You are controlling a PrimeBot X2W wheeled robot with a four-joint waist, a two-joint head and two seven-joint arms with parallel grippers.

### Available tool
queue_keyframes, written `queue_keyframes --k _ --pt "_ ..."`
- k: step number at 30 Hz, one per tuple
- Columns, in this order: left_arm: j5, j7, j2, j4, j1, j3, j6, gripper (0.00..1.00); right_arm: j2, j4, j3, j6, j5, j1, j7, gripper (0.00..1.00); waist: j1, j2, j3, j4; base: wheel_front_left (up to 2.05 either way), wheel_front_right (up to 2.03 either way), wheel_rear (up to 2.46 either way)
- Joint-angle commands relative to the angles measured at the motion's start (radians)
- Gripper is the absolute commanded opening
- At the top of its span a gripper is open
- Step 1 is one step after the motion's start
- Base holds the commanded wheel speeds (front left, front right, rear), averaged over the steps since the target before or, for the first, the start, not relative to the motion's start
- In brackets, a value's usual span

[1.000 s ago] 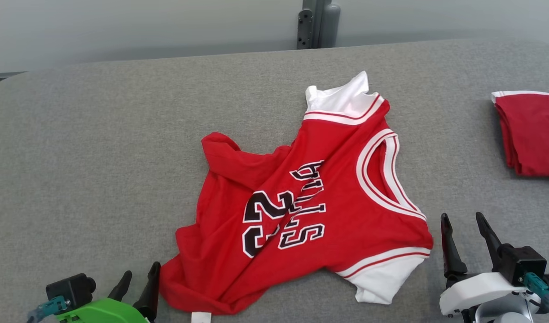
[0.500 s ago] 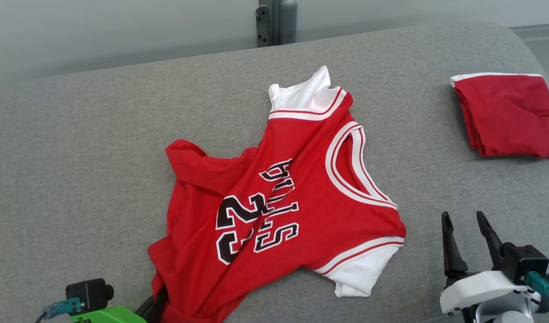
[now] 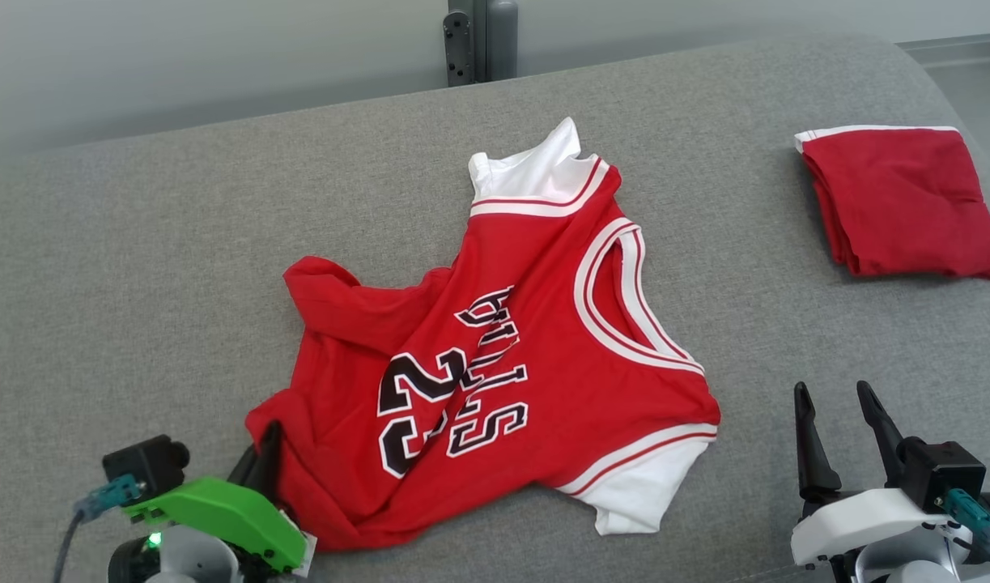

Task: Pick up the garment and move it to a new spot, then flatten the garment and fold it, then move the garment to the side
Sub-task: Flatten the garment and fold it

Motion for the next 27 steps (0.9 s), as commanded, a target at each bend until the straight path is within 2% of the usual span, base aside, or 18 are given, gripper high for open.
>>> queue_keyframes --k 1,3,5,6,7,10,11,12,13,14,15,16,23,27 --pt "0.03 0.002 -0.015 0.039 -0.035 -0.025 0.0 0.0 -0.003 0.003 0.004 0.0 -0.001 -0.013 0.0 1.0 0.0 -0.0001 0.003 -0.004 0.0 0.0 0.0" --pt "0.044 -0.001 -0.042 0.095 -0.06 -0.057 -0.015 0.0 -0.003 0.005 0.008 0.0 -0.001 -0.017 0.0 1.0 0.0 -0.0001 0.004 -0.012 0.0 0.0 0.0" --pt "0.042 -0.006 -0.064 0.142 -0.074 -0.075 -0.034 0.14 -0.003 0.005 0.006 0.0 -0.001 -0.016 0.0 1.0 0.0 -0.0001 0.003 -0.019 0.0 0.0 0.0" --pt "0.043 -0.014 -0.069 0.156 -0.078 -0.077 -0.04 0.26 -0.003 0.005 0.003 0.0 -0.002 -0.014 0.0 1.0 0.0 -0.0001 0.002 -0.02 0.0 0.0 0.0" --pt "0.047 -0.021 -0.072 0.175 -0.08 -0.078 -0.042 0.31 -0.003 0.003 0.001 0.0 -0.003 -0.01 0.0 1.0 0.0 -0.0001 0.002 -0.022 0.0 0.0 0.0" --pt "0.07 -0.045 -0.057 0.219 -0.072 -0.081 -0.038 0.32 -0.003 0.001 -0.007 0.0 -0.008 0.005 0.0 1.0 0.0 -0.0001 -0.001 -0.022 0.0 0.0 0.0" --pt "0.073 -0.051 -0.051 0.232 -0.064 -0.08 -0.042 0.23 -0.003 0.001 -0.01 0.0 -0.009 0.008 0.0 1.0 0.0 -0.0001 -0.003 -0.02 0.0 0.0 0.0" --pt "0.072 -0.054 -0.048 0.24 -0.058 -0.078 -0.044 0.24 -0.003 0.0 -0.014 0.0 -0.009 0.01 0.0 1.0 0.0 -0.0001 -0.004 -0.016 0.0 0.0 0.0" --pt "0.068 -0.058 -0.047 0.244 -0.052 -0.076 -0.046 0.29 -0.003 -0.001 -0.018 0.0 -0.009 0.012 0.0 1.0 0.0 -0.0001 -0.006 -0.011 0.0 0.0 0.0" --pt "0.067 -0.062 -0.045 0.245 -0.047 -0.076 -0.049 0.41 -0.003 0.0 -0.02 0.0 -0.009 0.014 0.0 1.0 0.0 -0.0001 -0.008 -0.007 0.0 0.0 0.0" --pt "0.069 -0.066 -0.042 0.244 -0.045 -0.075 -0.047 0.67 -0.002 0.002 -0.019 0.0 -0.009 0.016 0.0 1.0 0.0 -0.0001 -0.008 -0.003 0.0 0.0 0.0" --pt "0.071 -0.07 -0.039 0.243 -0.042 -0.074 -0.046 1.0 -0.002 0.004 -0.017 0.0 -0.009 0.015 0.0 1.0 0.0 -0.0001 -0.01 0.002 0.0 0.0 0.0" --pt "0.044 -0.082 -0.029 0.173 -0.031 -0.055 -0.056 1.0 -0.003 0.004 -0.004 0.0 -0.007 0.006 0.0 1.0 0.0 -0.0001 -0.013 0.023 0.0 0.0 0.0" --pt "0.022 -0.049 0.013 0.098 -0.001 -0.033 -0.042 1.0 -0.003 0.001 -0.007 0.0 -0.011 0.005 0.0 1.0 0.0 -0.0001 -0.014 0.022 0.0 0.0 0.0"
